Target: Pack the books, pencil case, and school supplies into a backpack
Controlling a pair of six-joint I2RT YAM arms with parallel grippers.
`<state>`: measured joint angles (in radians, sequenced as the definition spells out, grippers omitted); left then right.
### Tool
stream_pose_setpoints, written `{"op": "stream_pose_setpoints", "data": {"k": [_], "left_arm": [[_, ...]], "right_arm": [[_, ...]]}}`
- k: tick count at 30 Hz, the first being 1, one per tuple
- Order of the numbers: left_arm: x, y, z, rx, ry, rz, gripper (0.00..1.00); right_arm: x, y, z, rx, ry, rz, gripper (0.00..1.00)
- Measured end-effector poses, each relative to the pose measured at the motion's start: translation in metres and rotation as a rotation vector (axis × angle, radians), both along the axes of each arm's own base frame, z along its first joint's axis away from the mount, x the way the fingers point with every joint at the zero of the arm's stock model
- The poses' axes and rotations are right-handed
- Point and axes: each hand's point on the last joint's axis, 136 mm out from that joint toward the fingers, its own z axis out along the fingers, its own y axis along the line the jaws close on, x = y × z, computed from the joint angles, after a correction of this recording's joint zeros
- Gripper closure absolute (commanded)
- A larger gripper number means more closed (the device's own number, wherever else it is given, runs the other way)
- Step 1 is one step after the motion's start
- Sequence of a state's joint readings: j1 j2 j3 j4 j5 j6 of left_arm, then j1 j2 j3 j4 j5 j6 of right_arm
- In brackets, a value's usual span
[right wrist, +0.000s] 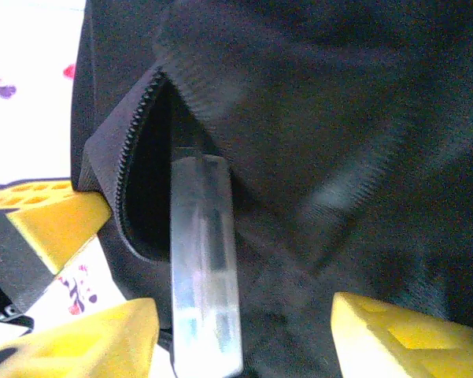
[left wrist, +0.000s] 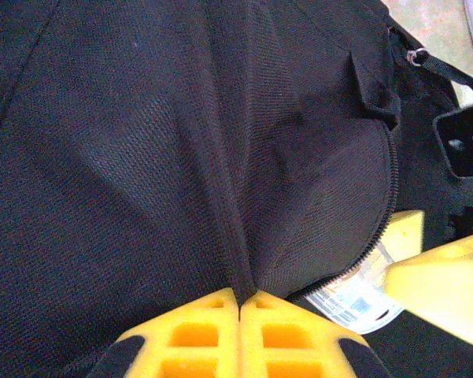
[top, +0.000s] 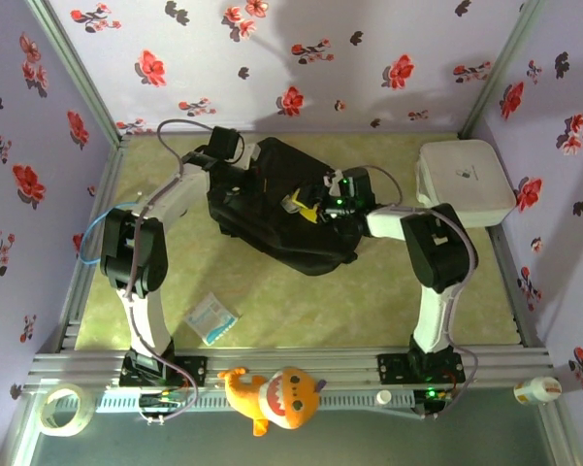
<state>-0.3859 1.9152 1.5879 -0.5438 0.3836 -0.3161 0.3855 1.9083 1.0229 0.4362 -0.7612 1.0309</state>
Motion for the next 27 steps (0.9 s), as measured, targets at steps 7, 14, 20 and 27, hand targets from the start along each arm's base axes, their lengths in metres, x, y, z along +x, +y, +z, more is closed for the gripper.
{"op": "stream_pose_setpoints", "data": {"k": [7, 14, 20, 27], "left_arm": [[0.0, -0.001, 0.0, -0.005, 0.0, 0.001, 1.0], [0.0, -0.001, 0.0, -0.011, 0.007, 0.008, 1.0], [-0.001, -0.002, 0.001, -0.019, 0.011, 0.006, 1.0], [-0.001, -0.002, 0.002, -0.034, 0.02, 0.008, 1.0]], "right_arm": [[-0.015, -0.021, 0.017, -0.095, -0.056, 0.011, 0.55], [-0.028, -0.006, 0.01, -0.138, -0.046, 0.092, 0.7], [-0.018, 0.014, 0.013, -0.131, -0.066, 0.123, 0.81], [0.001, 0.038, 0.002, -0.131, -0.066, 0.147, 0.87]]}}
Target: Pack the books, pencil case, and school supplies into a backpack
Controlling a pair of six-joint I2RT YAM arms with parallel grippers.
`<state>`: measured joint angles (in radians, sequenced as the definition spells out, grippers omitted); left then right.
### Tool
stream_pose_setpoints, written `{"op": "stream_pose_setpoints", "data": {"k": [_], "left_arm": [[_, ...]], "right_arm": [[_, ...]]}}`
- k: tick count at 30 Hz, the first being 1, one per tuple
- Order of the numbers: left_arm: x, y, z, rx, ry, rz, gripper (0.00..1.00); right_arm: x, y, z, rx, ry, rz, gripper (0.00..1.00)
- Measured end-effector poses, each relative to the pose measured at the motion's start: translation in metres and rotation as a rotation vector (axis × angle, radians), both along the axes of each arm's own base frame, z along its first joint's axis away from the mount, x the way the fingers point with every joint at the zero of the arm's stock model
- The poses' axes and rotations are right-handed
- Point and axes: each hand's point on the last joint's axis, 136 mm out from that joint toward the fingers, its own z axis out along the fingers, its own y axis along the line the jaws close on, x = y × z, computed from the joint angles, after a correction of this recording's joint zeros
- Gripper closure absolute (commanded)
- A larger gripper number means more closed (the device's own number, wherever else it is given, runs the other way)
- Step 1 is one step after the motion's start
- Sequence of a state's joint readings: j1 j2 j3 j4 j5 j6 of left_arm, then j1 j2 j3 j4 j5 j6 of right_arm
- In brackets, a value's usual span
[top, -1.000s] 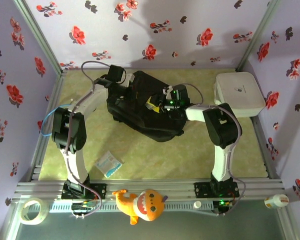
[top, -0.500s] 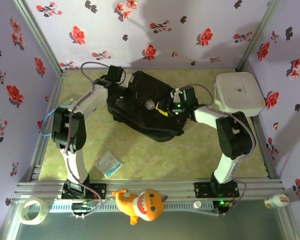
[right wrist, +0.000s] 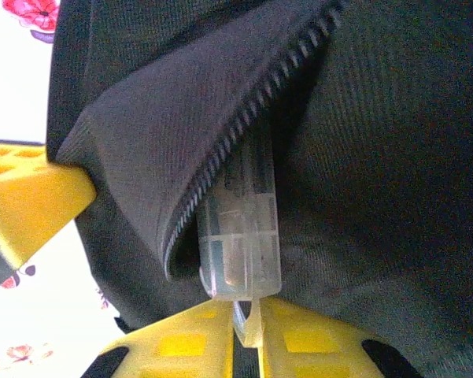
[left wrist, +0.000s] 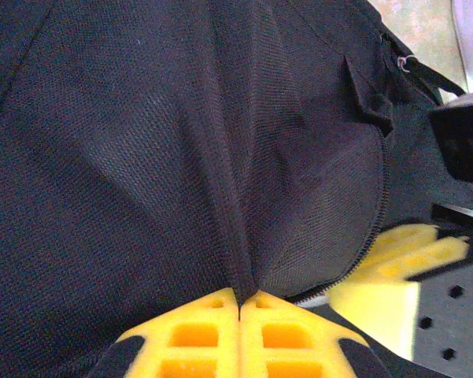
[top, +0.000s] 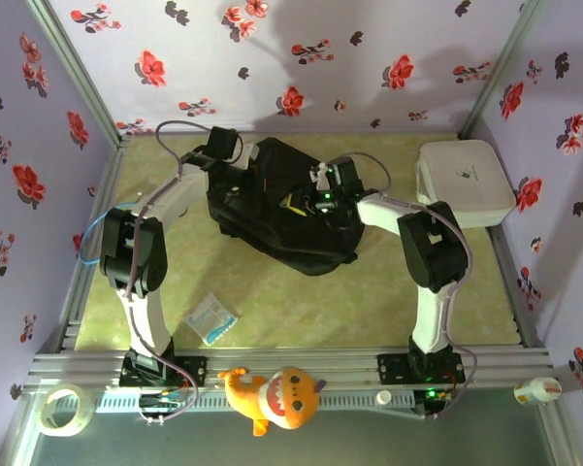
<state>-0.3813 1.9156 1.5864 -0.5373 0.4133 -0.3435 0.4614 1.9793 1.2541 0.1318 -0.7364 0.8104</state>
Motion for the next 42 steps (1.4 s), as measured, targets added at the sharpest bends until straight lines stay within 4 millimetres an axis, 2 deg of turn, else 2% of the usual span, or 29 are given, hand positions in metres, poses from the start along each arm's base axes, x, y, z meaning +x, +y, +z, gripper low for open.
{"op": "stream_pose_setpoints", "data": {"k": [5, 9, 14, 19, 22, 30, 36, 39, 42], "left_arm": [[0.0, 0.001, 0.0, -0.009, 0.01, 0.008, 1.0], [0.001, 0.001, 0.0, -0.012, 0.01, 0.013, 1.0], [0.0, -0.001, 0.001, -0.019, 0.014, 0.008, 1.0], [0.0, -0.001, 0.001, -0.024, 0.016, 0.012, 1.0], [0.0, -0.001, 0.001, -0.027, 0.019, 0.018, 1.0], [0.001, -0.002, 0.003, -0.04, 0.025, 0.026, 1.0], [0.001, -0.002, 0.003, -0.043, 0.027, 0.032, 1.0], [0.002, -0.001, 0.003, -0.046, 0.03, 0.039, 1.0], [0.002, -0.001, 0.003, -0.046, 0.03, 0.04, 0.99]], "right_arm": [[0.003, 0.017, -0.008, 0.012, -0.004, 0.018, 0.87], [0.005, 0.017, -0.007, 0.02, -0.012, 0.007, 0.82], [-0.006, -0.003, -0.002, -0.008, -0.034, -0.033, 0.74], [-0.003, -0.023, 0.022, -0.055, -0.117, -0.078, 0.76], [0.003, -0.026, 0.02, -0.093, -0.137, -0.094, 0.79], [0.018, -0.01, -0.01, -0.165, -0.108, -0.087, 0.85], [0.024, 0.009, -0.017, -0.156, -0.105, -0.053, 0.86], [0.025, 0.017, -0.016, -0.139, -0.104, -0.036, 0.83], [0.024, 0.018, -0.015, -0.14, -0.108, -0.033, 0.75]]}}
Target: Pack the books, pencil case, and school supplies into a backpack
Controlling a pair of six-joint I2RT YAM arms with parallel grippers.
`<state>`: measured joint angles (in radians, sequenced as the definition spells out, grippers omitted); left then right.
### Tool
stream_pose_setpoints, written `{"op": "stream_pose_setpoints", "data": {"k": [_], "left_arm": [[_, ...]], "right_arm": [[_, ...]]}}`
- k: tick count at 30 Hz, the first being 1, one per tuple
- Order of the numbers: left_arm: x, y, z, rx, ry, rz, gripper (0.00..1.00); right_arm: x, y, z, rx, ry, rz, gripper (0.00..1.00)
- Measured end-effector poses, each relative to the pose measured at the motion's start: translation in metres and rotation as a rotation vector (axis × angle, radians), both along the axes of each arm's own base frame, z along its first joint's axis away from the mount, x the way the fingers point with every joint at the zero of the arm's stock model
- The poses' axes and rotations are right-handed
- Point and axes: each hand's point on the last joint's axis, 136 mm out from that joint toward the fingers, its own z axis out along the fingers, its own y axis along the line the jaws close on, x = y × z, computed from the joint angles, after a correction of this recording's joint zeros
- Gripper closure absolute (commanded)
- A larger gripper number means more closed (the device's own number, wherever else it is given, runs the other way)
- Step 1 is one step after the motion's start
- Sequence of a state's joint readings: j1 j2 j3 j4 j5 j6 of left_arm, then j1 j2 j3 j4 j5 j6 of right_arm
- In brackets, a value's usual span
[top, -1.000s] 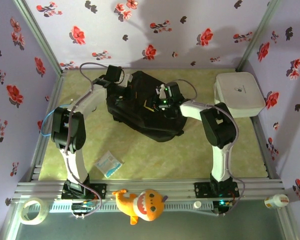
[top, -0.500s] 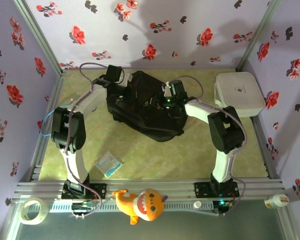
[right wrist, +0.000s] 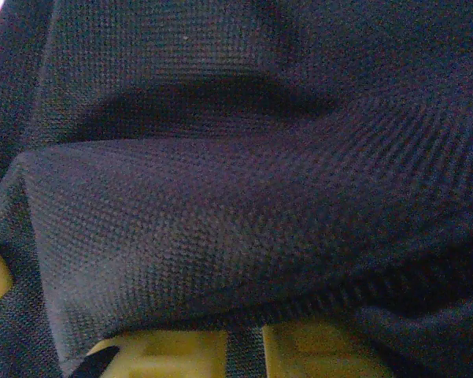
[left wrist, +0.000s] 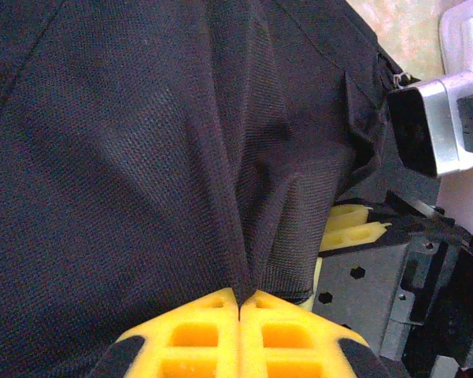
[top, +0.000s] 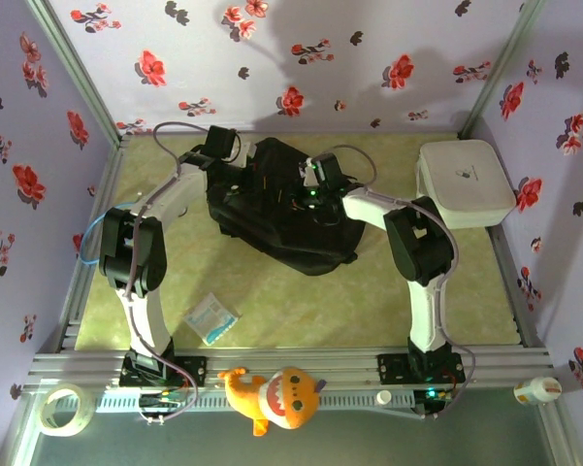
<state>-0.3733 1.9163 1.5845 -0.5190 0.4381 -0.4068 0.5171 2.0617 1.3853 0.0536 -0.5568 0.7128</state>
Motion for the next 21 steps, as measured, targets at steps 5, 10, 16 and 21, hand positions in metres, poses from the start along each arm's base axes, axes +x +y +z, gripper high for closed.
{"op": "stream_pose_setpoints", "data": {"k": [5, 10, 16, 21], "left_arm": [[-0.001, -0.001, 0.0, -0.006, 0.006, -0.001, 0.83], [0.002, -0.001, 0.002, -0.023, 0.014, 0.02, 0.62], [-0.003, 0.021, 0.011, -0.044, -0.006, 0.119, 0.49], [-0.018, 0.071, 0.026, -0.083, -0.034, 0.285, 0.41]], "right_arm": [[-0.016, -0.017, 0.002, -0.044, -0.013, -0.009, 0.63], [-0.04, -0.043, 0.02, -0.134, -0.065, -0.002, 0.56], [-0.055, -0.059, 0.041, -0.248, -0.17, 0.058, 0.54], [-0.073, -0.042, 0.045, -0.36, -0.235, 0.201, 0.52]]}}
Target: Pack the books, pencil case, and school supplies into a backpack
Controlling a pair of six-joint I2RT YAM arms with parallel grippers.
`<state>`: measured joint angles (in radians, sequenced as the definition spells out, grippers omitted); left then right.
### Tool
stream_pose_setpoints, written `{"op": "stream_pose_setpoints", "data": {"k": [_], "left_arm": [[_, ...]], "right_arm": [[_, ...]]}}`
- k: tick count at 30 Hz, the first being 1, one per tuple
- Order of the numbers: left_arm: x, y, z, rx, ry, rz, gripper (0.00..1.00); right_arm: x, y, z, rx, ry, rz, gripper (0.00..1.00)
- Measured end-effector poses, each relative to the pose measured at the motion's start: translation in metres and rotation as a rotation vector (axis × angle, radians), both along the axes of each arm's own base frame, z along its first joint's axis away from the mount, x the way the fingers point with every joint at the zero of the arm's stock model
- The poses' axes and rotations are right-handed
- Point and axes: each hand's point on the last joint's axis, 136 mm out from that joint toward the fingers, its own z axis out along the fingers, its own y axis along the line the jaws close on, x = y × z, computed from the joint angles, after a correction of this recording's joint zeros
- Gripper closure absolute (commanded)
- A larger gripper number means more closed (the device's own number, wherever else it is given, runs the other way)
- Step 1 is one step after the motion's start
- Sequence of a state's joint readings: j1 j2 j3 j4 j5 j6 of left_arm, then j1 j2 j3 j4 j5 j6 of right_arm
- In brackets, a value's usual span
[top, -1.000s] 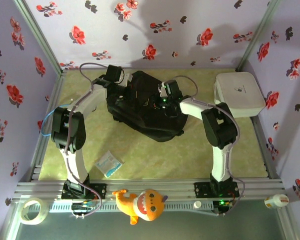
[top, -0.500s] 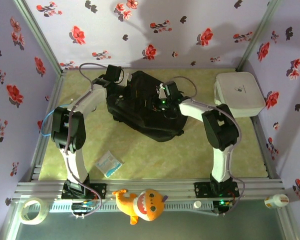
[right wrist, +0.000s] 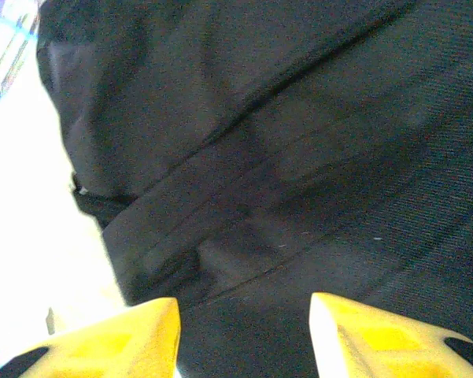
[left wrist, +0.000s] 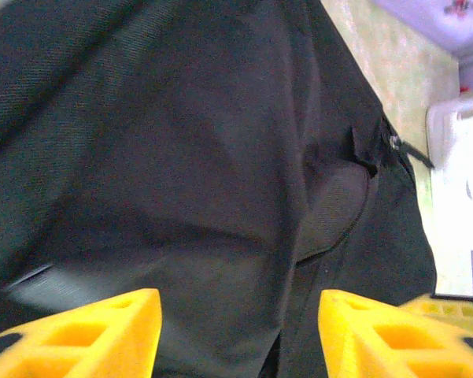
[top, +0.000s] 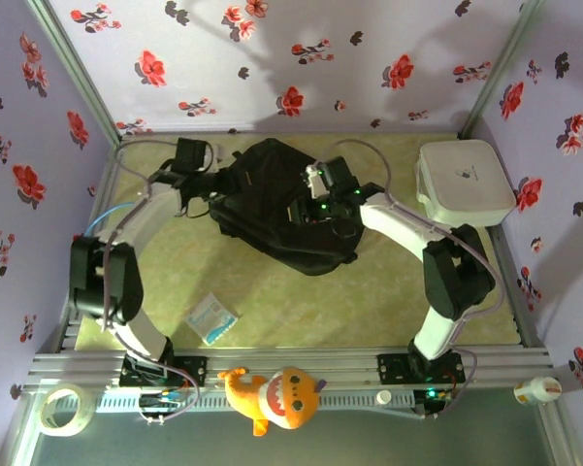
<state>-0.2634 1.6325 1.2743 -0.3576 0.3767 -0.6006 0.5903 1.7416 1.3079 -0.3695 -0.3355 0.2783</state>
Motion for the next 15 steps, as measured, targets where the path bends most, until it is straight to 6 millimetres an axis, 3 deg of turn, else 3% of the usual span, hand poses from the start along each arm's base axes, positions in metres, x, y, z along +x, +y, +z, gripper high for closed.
{"op": "stream_pose_setpoints", "data": {"k": [4, 9, 15], "left_arm": [[-0.017, 0.043, -0.001, -0.007, -0.006, 0.139, 0.36], [-0.045, 0.091, -0.019, 0.007, 0.03, 0.3, 0.27], [-0.07, 0.121, -0.046, 0.019, 0.095, 0.412, 0.22]], "right_arm": [[-0.004, 0.034, 0.012, -0.038, -0.063, 0.127, 0.51], [-0.009, 0.073, 0.011, -0.083, -0.108, 0.259, 0.49], [-0.013, 0.098, -0.004, -0.142, -0.119, 0.334, 0.51]]}}
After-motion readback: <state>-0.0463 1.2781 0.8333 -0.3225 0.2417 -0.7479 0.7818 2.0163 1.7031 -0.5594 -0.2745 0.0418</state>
